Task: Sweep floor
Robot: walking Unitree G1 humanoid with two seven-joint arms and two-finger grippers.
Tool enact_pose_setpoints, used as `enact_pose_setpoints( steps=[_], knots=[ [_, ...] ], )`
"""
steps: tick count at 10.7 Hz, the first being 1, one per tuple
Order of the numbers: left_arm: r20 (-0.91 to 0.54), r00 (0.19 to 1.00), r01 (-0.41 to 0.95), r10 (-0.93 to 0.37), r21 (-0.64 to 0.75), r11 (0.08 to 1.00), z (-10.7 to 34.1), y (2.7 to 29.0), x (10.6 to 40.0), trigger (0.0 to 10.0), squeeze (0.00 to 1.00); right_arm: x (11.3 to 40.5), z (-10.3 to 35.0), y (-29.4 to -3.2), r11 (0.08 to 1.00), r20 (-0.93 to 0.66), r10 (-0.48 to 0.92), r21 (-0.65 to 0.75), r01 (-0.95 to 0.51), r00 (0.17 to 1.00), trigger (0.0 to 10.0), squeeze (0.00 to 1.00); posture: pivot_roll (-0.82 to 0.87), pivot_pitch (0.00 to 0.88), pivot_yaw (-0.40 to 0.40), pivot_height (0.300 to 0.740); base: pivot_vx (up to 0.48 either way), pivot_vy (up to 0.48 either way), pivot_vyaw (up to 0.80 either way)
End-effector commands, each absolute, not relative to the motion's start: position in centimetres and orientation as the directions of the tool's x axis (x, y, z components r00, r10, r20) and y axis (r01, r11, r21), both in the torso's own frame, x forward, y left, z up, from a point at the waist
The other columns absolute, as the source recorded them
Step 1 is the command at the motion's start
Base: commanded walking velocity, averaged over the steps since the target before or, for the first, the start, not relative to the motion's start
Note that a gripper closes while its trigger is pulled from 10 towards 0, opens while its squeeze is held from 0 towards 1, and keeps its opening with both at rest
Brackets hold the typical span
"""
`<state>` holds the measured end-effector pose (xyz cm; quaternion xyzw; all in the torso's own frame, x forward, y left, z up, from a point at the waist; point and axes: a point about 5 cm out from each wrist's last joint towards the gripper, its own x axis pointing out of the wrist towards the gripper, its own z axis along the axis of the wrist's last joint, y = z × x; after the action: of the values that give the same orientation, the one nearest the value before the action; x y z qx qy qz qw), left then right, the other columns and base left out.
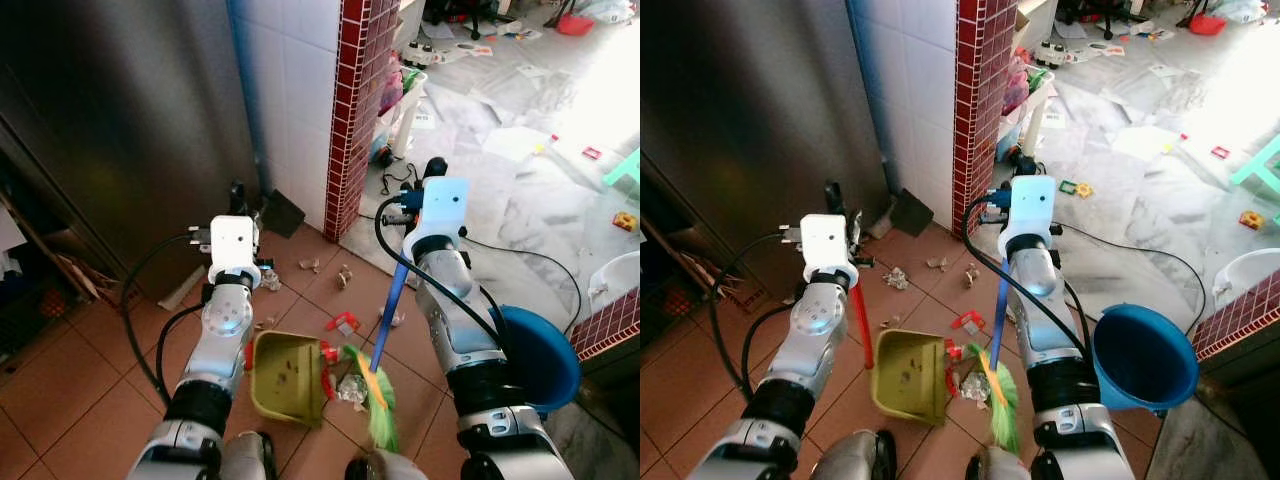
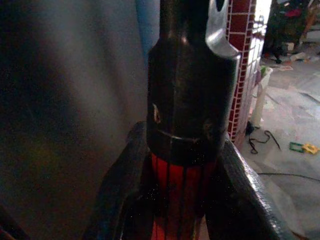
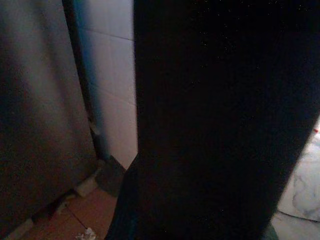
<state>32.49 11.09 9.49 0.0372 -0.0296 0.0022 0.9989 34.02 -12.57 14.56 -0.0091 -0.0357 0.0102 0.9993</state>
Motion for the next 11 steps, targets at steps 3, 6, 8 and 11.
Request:
enact_pose_setpoints(
  steps=[3, 6, 8, 11],
  knots=[
    [0.035, 0.997, 0.062, -0.065, 0.071, 0.996, 9.1, 9.3, 32.8, 10.0, 0.00, 34.5, 14.4, -13.2, 0.996, 0.014, -0.052, 0.075, 0.051, 0.999, 10.0, 0.00, -0.07, 0.068, -0.009, 0.740, 0.000, 0.000, 0.00],
    [0.034, 0.994, 0.097, -0.101, 0.098, 0.990, 8.8, 9.1, 33.0, 10.0, 0.00, 34.8, 14.5, -13.0, 0.984, -0.023, -0.074, 0.163, 0.076, 0.997, 10.0, 0.00, -0.07, 0.073, 0.001, 0.740, 0.000, 0.000, 0.00],
    [0.031, 0.994, 0.104, -0.108, 0.098, 0.990, 8.6, 8.9, 33.0, 10.0, 0.00, 35.4, 16.4, -12.0, 0.936, -0.046, -0.035, 0.348, 0.049, 0.998, 10.0, 0.00, -0.07, 0.070, -0.002, 0.740, 0.000, 0.000, 0.00],
    [0.035, 0.992, 0.119, -0.122, 0.087, 0.989, 8.6, 8.6, 33.0, 10.0, 0.00, 36.2, 21.7, -10.1, 0.914, 0.100, 0.118, 0.379, -0.147, 0.988, 10.0, 0.00, -0.08, 0.074, -0.001, 0.740, 0.000, 0.000, 0.00]
  ],
)
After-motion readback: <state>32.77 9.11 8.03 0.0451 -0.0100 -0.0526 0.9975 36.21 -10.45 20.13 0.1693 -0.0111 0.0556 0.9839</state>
